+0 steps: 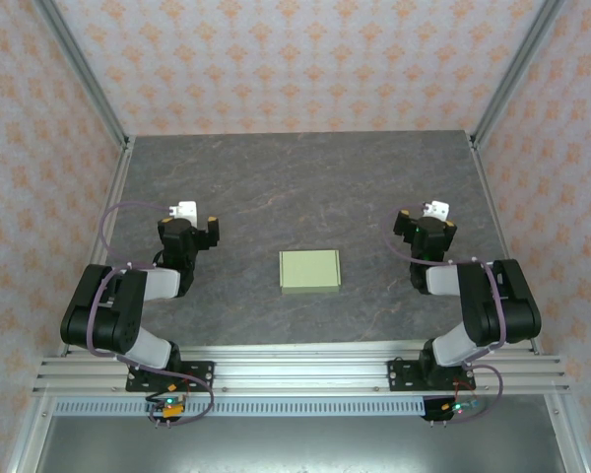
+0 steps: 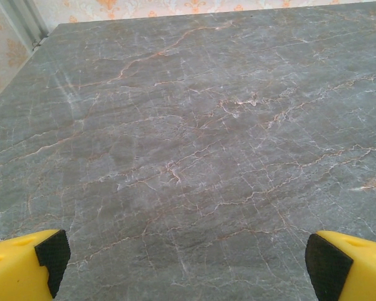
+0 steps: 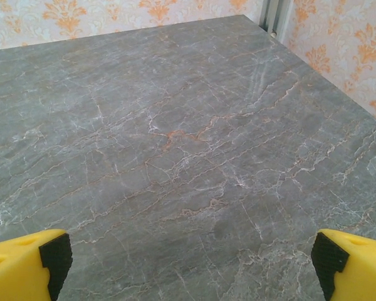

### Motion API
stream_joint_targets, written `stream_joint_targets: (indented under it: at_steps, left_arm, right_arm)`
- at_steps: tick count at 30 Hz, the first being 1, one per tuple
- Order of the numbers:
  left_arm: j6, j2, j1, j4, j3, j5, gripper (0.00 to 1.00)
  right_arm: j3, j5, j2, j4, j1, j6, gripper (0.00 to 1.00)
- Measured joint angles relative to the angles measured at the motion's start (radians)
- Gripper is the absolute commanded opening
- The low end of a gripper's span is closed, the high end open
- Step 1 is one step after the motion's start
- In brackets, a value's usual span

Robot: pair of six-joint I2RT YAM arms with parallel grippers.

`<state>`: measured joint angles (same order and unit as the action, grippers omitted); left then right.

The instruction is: Fold the paper box

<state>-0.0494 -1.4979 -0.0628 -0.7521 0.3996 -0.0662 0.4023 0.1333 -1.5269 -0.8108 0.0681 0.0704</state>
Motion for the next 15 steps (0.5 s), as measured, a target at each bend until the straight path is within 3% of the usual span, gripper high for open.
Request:
stream_joint_targets:
  at_steps: [15]
  left_arm:
    - [0.0,0.0,0.0,0.0,0.0,0.0,1.0]
  right_arm:
    - [0.0,-0.003,0.0,0.026,0.0,0.0,0.99]
